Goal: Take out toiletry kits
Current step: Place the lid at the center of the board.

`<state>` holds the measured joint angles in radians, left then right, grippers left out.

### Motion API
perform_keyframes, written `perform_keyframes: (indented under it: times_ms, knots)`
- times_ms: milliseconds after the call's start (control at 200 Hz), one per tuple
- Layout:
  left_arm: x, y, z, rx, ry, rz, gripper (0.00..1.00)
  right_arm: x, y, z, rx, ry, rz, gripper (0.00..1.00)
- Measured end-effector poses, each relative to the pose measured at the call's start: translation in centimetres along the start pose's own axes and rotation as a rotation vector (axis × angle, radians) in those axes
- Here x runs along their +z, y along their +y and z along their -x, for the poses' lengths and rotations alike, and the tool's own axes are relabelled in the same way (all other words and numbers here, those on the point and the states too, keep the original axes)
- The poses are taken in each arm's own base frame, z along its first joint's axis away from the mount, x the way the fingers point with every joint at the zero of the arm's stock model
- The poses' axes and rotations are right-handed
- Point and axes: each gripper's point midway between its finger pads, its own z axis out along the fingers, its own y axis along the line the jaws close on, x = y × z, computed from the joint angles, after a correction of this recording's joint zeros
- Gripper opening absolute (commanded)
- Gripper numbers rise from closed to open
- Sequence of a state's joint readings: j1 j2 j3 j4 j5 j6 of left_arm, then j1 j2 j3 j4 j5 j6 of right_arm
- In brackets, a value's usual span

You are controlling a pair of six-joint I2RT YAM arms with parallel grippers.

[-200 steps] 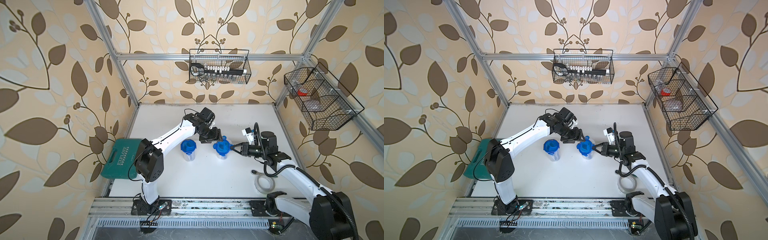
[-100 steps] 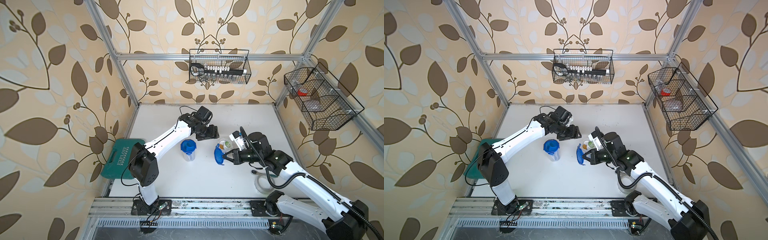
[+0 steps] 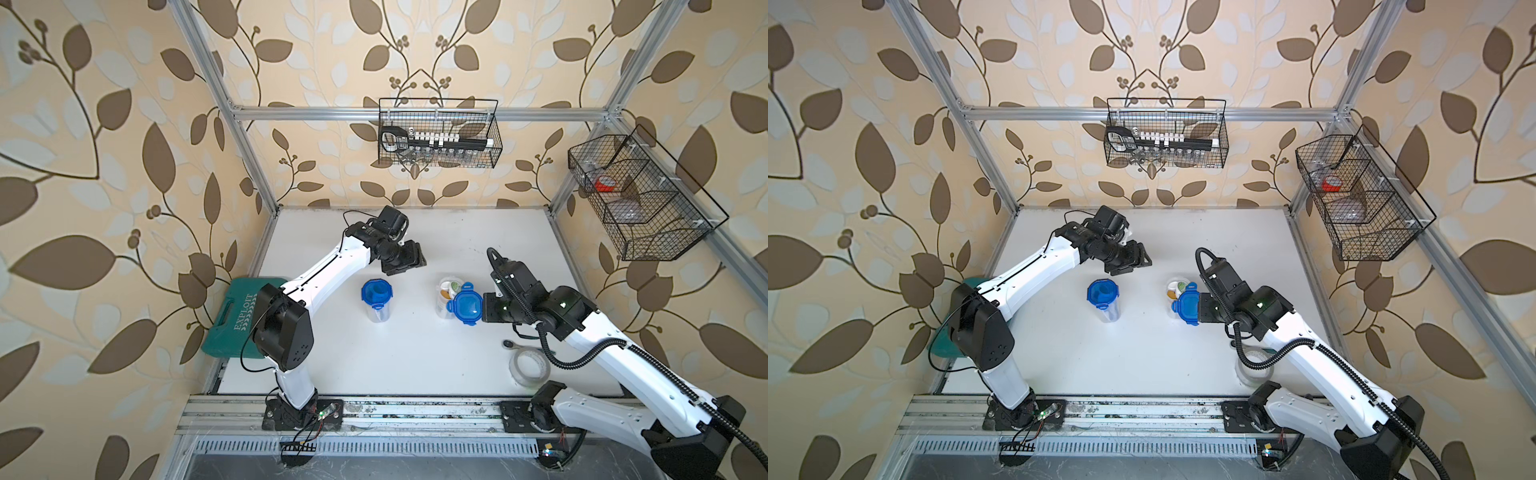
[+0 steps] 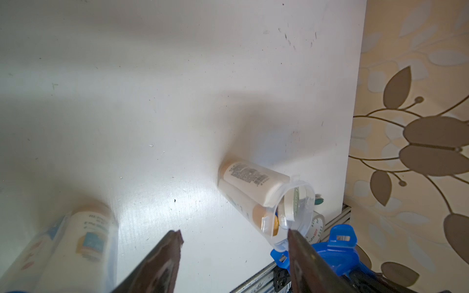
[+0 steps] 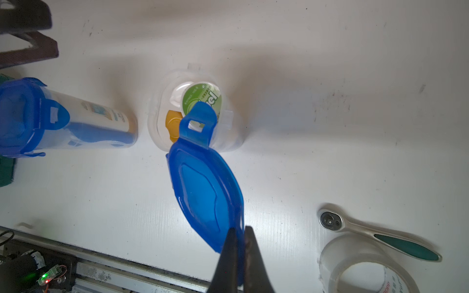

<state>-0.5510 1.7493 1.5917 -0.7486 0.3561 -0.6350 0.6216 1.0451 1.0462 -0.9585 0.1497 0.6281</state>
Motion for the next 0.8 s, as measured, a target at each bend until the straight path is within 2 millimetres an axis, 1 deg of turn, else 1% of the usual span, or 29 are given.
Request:
perform_keyframes:
  times_ms: [45, 115, 275, 350, 415, 485, 515, 570, 605, 720, 800]
  knots:
    - [0.2, 0.1, -0.2, -0.002, 0.008, 0.000, 0.68, -0.2, 0.3, 0.0, 0.002, -0.003, 0.019, 0.01]
    - [0.3, 0.3, -0.4, -0.005, 0.016, 0.002, 0.68, -1.1, 0.7, 0.2, 0.006, -0.016, 0.054, 0.00]
    - [0.4, 0.4, -0.5, -0.006, 0.018, 0.002, 0.68, -4.7, 1.8, 1.4, 0.011, -0.073, 0.122, 0.00]
    - [0.4, 0.3, -0.5, -0.005, 0.019, 0.001, 0.68, -5.9, 1.2, 1.6, 0.015, -0.088, 0.092, 0.00]
    - [0.4, 0.3, -0.5, -0.005, 0.019, 0.000, 0.68, -6.0, -0.1, 1.4, 0.026, -0.089, 0.027, 0.00]
    - [0.4, 0.2, -0.5, -0.004, 0.019, -0.005, 0.68, -5.5, -1.6, 0.8, 0.032, -0.068, -0.062, 0.00]
    - [0.4, 0.1, -0.5, -0.004, 0.022, -0.009, 0.68, -4.9, -2.1, 0.6, 0.030, -0.057, -0.097, 0.00]
    - [0.4, 0.0, -0.5, -0.002, 0.023, -0.018, 0.67, -3.4, -2.9, 0.0, 0.025, -0.028, -0.159, 0.00]
    - [0.4, -0.1, -0.5, -0.002, 0.023, -0.020, 0.67, -2.2, -3.3, -0.6, 0.015, -0.004, -0.201, 0.00]
    - [0.4, -0.1, -0.5, -0.002, 0.025, -0.022, 0.67, 1.9, -3.8, -3.1, -0.052, 0.069, -0.304, 0.00]
    - [0.4, -0.1, -0.6, -0.002, 0.026, -0.023, 0.67, 3.6, -3.6, -4.8, -0.108, 0.088, -0.336, 0.00]
